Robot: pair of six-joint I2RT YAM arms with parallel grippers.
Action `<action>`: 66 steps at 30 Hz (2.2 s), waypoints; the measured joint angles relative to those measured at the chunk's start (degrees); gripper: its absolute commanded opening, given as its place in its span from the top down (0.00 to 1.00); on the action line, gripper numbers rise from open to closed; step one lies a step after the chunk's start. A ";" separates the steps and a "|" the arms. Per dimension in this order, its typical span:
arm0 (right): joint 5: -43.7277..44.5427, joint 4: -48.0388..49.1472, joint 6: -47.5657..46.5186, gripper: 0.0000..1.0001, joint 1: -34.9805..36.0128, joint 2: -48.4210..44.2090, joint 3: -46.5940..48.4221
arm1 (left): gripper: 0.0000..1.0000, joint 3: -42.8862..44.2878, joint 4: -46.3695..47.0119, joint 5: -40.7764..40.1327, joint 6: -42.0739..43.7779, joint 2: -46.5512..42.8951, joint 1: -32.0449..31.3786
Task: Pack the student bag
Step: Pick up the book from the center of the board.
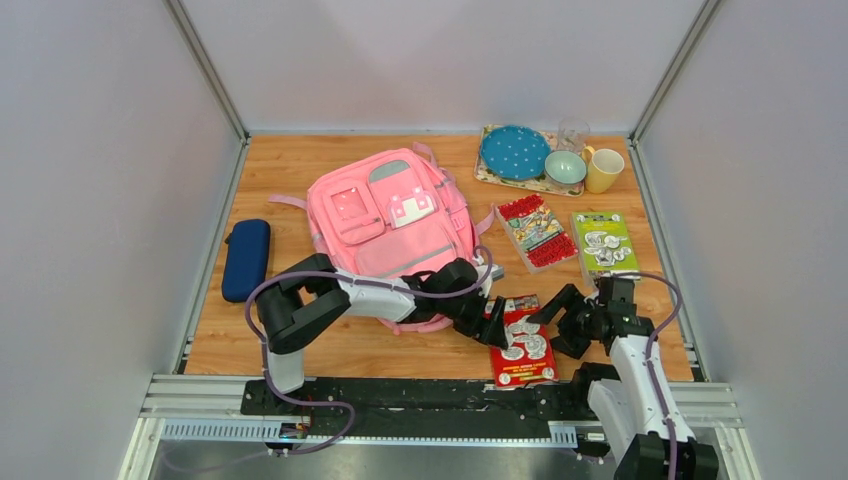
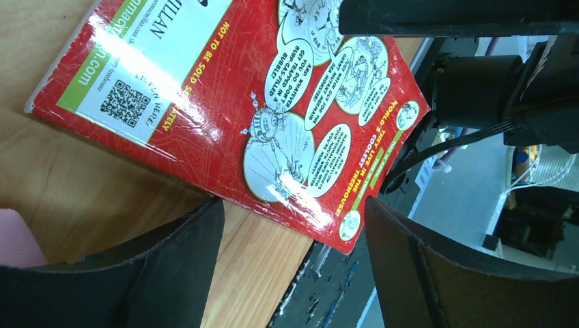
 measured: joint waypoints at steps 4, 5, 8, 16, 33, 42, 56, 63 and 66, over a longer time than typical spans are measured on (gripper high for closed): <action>0.46 1.53 -0.72 0.39 2.03 1.51 0.22 | 0.20 2.29 -1.97 1.14 -0.57 1.27 0.59; 0.81 2.36 -0.79 0.45 3.41 1.95 0.37 | 0.21 3.08 -2.71 1.11 -0.48 1.64 0.66; 2.03 4.68 -0.66 0.62 8.26 4.11 0.50 | 0.21 5.25 -4.90 0.94 -0.02 2.67 0.90; 1.99 5.49 2.03 1.00 12.24 0.42 1.38 | 0.21 6.75 -8.46 -0.72 2.12 2.36 1.57; -2.82 8.22 14.08 1.00 12.72 -12.48 14.62 | 0.05 -2.97 -8.35 -12.90 8.09 -31.82 8.07; -13.81 17.62 19.98 1.00 12.72 -13.46 13.73 | 0.05 -9.73 3.26 -6.43 2.95 -32.57 11.54; -27.02 24.61 17.27 0.93 13.42 -4.94 15.58 | 0.92 -9.75 12.63 1.31 0.46 -32.37 11.82; -17.64 12.04 6.80 0.19 13.77 0.26 25.46 | 1.00 -8.79 10.40 -1.03 0.79 -33.35 12.61; -6.97 3.93 4.59 0.12 13.84 -1.46 29.92 | 1.00 -11.10 5.49 -7.06 4.28 -37.09 12.46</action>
